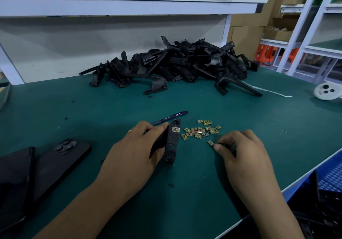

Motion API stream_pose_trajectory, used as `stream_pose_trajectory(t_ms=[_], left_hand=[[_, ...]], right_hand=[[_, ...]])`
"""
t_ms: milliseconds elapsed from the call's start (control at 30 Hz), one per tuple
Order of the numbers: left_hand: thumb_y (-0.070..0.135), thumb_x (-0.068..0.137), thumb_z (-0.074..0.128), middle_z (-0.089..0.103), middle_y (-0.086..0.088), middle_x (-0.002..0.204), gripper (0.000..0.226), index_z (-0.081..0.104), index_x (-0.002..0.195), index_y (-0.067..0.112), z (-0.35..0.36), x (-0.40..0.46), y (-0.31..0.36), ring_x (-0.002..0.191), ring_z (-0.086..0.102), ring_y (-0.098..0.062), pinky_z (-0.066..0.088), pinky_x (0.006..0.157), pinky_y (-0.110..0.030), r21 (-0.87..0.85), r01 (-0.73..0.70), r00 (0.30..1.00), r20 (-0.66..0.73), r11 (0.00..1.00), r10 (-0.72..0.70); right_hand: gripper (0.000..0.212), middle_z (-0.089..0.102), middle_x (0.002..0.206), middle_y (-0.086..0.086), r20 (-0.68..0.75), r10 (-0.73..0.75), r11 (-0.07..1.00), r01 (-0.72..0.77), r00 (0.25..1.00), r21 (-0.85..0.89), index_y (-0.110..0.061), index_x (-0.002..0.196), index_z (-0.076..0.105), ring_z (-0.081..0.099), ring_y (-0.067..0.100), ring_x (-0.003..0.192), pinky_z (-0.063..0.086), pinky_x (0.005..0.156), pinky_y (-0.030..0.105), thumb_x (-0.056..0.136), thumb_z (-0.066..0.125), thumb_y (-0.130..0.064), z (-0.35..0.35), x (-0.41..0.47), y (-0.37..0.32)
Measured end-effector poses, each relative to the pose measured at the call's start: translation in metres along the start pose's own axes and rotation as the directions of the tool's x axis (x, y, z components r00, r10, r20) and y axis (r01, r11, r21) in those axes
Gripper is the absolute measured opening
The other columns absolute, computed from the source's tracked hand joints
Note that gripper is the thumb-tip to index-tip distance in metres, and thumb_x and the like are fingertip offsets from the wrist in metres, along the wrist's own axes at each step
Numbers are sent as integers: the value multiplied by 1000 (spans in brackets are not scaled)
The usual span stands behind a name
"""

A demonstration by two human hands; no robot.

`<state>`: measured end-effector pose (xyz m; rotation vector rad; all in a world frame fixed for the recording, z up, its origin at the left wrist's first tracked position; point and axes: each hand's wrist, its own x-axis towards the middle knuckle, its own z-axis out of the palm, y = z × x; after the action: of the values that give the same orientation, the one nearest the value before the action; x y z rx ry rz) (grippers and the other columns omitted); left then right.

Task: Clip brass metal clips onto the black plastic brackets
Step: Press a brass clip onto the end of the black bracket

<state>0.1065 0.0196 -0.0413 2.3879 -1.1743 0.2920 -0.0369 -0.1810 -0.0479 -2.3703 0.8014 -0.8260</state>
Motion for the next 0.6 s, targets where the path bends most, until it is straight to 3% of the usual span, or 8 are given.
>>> stream_pose_trajectory(t_ms=[100,233,367,467,600], left_hand=[[49,89,46,44,23,119,61,41,150,47,-2,0,1,103,55,-9,53,78,-33,-31,10,1000,-12,999,-10],[48,89,47,43,23,115,62,39,151,49,-4,0,4,95,54,-7,50,73,-30,-43,4,999,-36,999,-5],[45,90,51,47,18,113,64,38,152,49,-7,-1,7,88,57,-10,54,69,-35,-46,-1,997,-80,999,-3],[48,90,50,49,13,110,65,37,153,49,-9,0,6,80,57,-13,54,64,-35,-21,-2,994,-106,1000,0],[48,90,52,48,12,107,65,38,154,49,-9,-2,3,76,57,-14,55,62,-37,-16,-10,992,-128,1000,8]], right_hand=[[10,62,89,-13,-55,4,992,4,998,128,-25,92,62,59,15,89,44,73,34,97,69,-19,0,-1,1],[16,70,83,-13,-69,11,929,15,998,371,-29,91,61,66,4,80,47,67,17,96,68,-16,-6,-6,-7],[16,74,82,11,132,-61,571,-74,989,818,-9,96,71,72,21,72,58,65,26,95,64,6,5,-23,-38],[14,74,78,17,244,-93,454,-177,965,873,-6,95,75,71,23,68,58,64,25,94,66,4,15,-32,-50],[15,74,79,18,253,-91,417,-194,963,888,-9,93,77,72,22,69,59,66,26,93,66,2,15,-30,-52]])
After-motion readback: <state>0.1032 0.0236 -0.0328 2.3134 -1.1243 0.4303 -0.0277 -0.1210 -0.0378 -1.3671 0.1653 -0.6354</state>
